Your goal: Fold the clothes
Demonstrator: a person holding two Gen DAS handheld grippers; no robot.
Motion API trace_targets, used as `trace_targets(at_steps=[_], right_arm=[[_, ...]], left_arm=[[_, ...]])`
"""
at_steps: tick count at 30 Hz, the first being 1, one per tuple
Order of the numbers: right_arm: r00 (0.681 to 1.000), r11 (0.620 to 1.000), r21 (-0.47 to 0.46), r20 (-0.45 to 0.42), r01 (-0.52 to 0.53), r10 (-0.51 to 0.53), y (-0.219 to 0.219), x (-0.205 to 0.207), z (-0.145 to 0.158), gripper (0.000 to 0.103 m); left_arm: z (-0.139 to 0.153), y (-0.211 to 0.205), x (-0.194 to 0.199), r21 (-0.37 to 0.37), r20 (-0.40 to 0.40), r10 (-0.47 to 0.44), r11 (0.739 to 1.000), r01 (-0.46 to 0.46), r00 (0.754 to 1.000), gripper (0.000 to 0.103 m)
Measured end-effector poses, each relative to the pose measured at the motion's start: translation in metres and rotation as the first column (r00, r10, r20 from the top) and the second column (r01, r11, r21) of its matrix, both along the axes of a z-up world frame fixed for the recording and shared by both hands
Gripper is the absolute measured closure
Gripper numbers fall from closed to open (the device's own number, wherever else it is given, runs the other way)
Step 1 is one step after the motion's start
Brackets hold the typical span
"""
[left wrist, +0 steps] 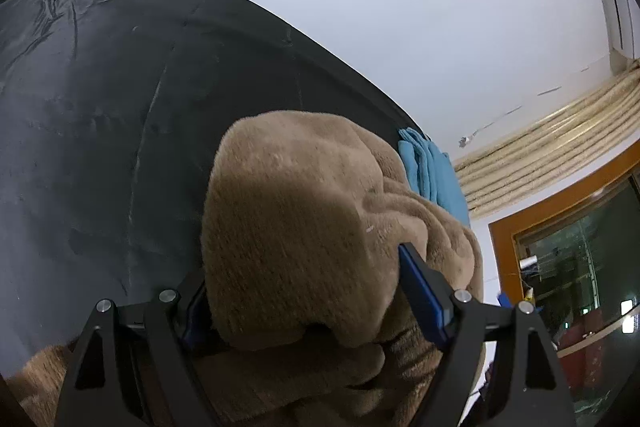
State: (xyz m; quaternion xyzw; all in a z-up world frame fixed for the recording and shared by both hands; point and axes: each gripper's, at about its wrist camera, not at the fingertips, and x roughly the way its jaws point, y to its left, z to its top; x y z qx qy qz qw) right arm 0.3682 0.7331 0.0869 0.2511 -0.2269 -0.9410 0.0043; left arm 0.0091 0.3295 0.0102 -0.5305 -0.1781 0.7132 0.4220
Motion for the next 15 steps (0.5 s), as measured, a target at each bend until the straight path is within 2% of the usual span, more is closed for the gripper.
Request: trace_targets(at_steps=[4, 6, 10, 15], right_arm=[[0.991, 0.997, -0.004, 0.114, -0.071, 0.071, -0.004, -0.088, -0.012, 0.008], [0.982, 0.996, -0.001, 0.169, -0.091, 0.090, -0.006, -0.119, -0.021, 0.008], [0.959, 0.992, 0.036, 0.262, -0.121, 0.108, -0.006, -0.163, -0.038, 0.008], [0.945, 0.989, 0.049, 0.304, -0.142, 0.121, 0.000, -0.197, -0.055, 0.008]], left_arm=[[-0.005, 0.003, -0.008, 0.005, 0.011, -0.002, 1.000, 0.002, 1.000, 0.019], [-0.008, 0.006, -0.009, 0.005, 0.016, -0.011, 1.000, 0.011, 1.000, 0.019], [-0.015, 0.006, -0.011, 0.007, 0.030, -0.025, 1.000, 0.025, 0.999, 0.019], [-0.017, 0.005, -0.012, 0.006, 0.033, -0.035, 0.999, 0.035, 0.999, 0.019]])
